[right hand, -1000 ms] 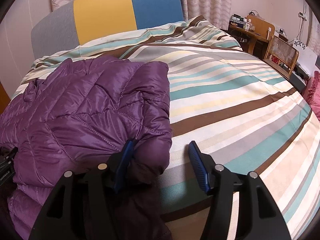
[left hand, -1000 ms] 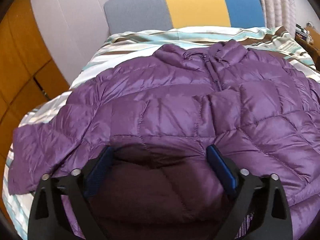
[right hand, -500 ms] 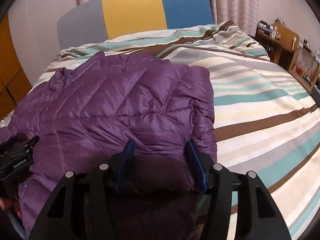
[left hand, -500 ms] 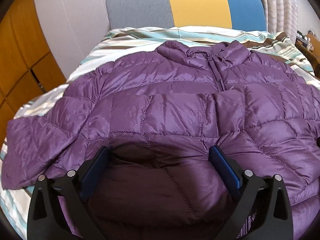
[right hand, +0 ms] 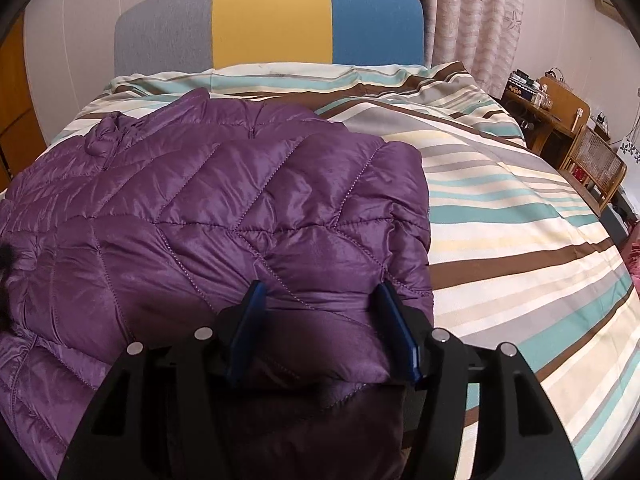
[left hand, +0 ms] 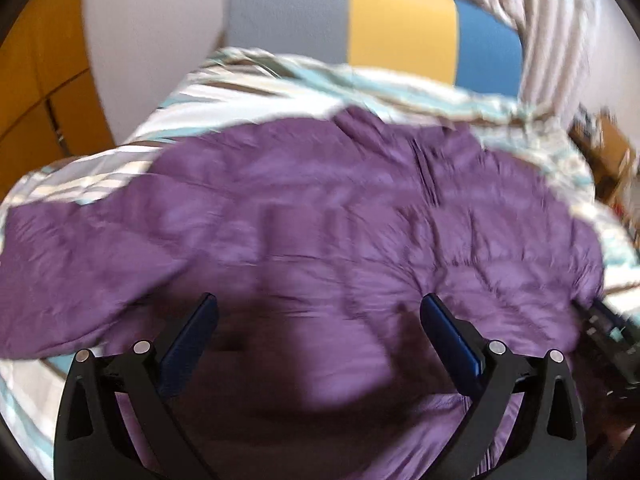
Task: Fold large clothes
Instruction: 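Reach the left tool to the other sleeve and grasp its cuff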
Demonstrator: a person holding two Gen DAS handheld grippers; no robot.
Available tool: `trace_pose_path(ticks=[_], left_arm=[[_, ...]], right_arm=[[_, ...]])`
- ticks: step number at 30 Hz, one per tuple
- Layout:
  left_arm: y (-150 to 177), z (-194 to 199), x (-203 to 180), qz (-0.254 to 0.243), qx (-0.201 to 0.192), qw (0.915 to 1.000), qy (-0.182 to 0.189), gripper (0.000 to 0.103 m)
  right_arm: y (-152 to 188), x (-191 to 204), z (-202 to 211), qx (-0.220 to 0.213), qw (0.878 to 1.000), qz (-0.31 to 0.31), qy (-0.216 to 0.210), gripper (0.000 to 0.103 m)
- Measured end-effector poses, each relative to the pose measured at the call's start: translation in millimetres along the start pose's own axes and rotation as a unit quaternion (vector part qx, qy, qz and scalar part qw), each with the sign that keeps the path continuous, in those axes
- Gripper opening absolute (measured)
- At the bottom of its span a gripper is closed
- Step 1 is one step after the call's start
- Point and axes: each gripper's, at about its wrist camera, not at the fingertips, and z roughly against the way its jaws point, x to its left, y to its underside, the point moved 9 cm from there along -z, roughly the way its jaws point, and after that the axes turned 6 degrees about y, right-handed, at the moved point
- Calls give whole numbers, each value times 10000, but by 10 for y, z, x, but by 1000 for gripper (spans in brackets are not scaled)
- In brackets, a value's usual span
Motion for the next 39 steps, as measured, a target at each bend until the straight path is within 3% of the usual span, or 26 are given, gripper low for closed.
trace_pose_path(ticks=[5,11,16,22,23,28,32,34,38,39], left_arm=[[-78,446,552,427,-540,9970,-356,100],[62,830,1449,1185,-718,9847,-1061,100],[374,1142,2247,2264,-766,9595,-1492,100],[854,1373,2934,3300,-770,9229,-1830,100],[944,1404,3055,3521,-776,9138,-1871,100],[1111,1459,3383,4182,-993,8858,-1749,100],[1140,1469,3733,4789,-1225,8548,-1577,100],[1118,1450,3835,4969,-1291,8449,-1504,100],[1048,1416,4099,5152,-1398,8315,-1538,87],[1042,1426,4149,5170,-1463,8282,-1594,79]], right_arm=[[14,-6,12,-1,10000,10,10,59],[18,-1,19,-3,10000,-7,-12,59],[22,-8,21,-6,10000,-16,-24,59],[20,-4,25,-4,10000,-9,-20,59],[22,-8,26,-6,10000,-7,-19,59],[22,-7,24,-6,10000,-12,-25,59],[19,-1,21,-7,10000,-9,-20,60],[21,-3,23,-6,10000,-10,-21,60],[24,-7,24,-7,10000,-8,-20,60],[25,-9,24,-8,10000,-6,-18,60]])
